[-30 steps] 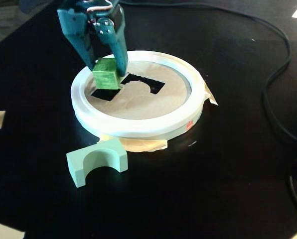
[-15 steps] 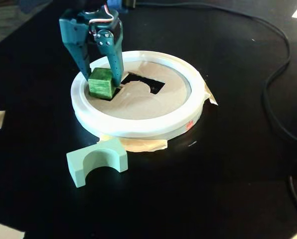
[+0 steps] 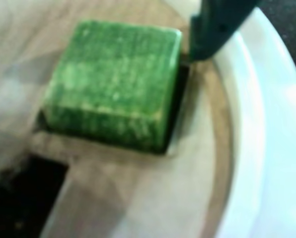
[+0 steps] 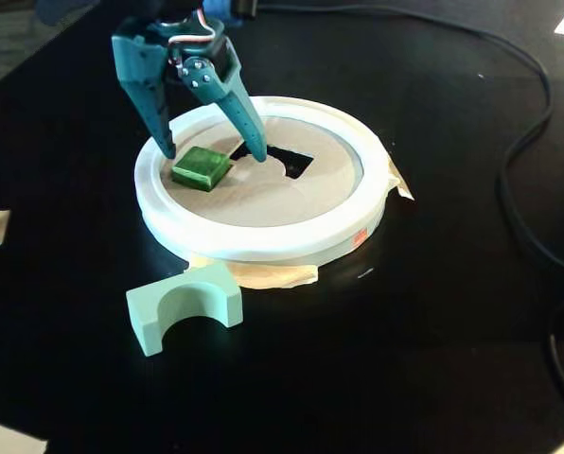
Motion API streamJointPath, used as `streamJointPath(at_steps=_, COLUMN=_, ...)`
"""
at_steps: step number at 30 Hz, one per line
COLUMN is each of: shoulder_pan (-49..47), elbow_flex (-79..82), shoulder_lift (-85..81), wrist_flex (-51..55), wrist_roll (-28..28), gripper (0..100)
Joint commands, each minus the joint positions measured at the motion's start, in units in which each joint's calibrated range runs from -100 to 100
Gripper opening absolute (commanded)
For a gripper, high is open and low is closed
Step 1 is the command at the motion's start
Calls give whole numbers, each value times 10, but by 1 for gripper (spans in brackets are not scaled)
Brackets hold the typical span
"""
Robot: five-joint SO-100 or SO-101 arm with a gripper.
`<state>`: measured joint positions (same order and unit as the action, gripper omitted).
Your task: Pick up the square block and drop it in corresponding square shaped hole
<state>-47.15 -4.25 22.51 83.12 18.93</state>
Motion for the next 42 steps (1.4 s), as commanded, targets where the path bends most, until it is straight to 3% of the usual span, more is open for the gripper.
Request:
streamJointPath(at_steps=1, shoulder_pan=-5, elbow_flex=-40, shoulder_lift=-59, wrist_flex=45, wrist_roll=0, gripper=84)
streamJointPath(at_steps=7, shoulder_pan=36, elbow_flex=-32, shoulder_lift=-175, wrist_flex=121, wrist_roll=-4, gripper=84)
streamJointPath(at_steps=12, shoulder_pan=99, elbow_flex=-30, shoulder_lift=-248, wrist_flex=158, wrist_roll=-39, gripper=84)
streamJointPath(at_steps=22, shoulder_pan=423, elbow_flex=-13, shoulder_lift=-346, wrist_flex=169, wrist_roll=-131, gripper=84)
streamJointPath(at_steps=28, shoulder_pan=591, elbow_flex=168, shoulder_lift=-503, wrist_flex=169, wrist_roll=-150, gripper=84)
streamJointPath(at_steps=32, shoulder_pan=605, elbow_flex=304, shoulder_lift=-635, wrist_flex=129, wrist_roll=-151, gripper=84)
streamJointPath(at_steps=37, shoulder_pan=605, elbow_flex=565, shoulder_lift=-853, wrist_flex=-15, wrist_roll=-149, gripper=84)
streamJointPath(at_steps=42, shoulder_pan=605, elbow_flex=725, shoulder_lift=-947, wrist_flex=-120, wrist_roll=-148, gripper=85)
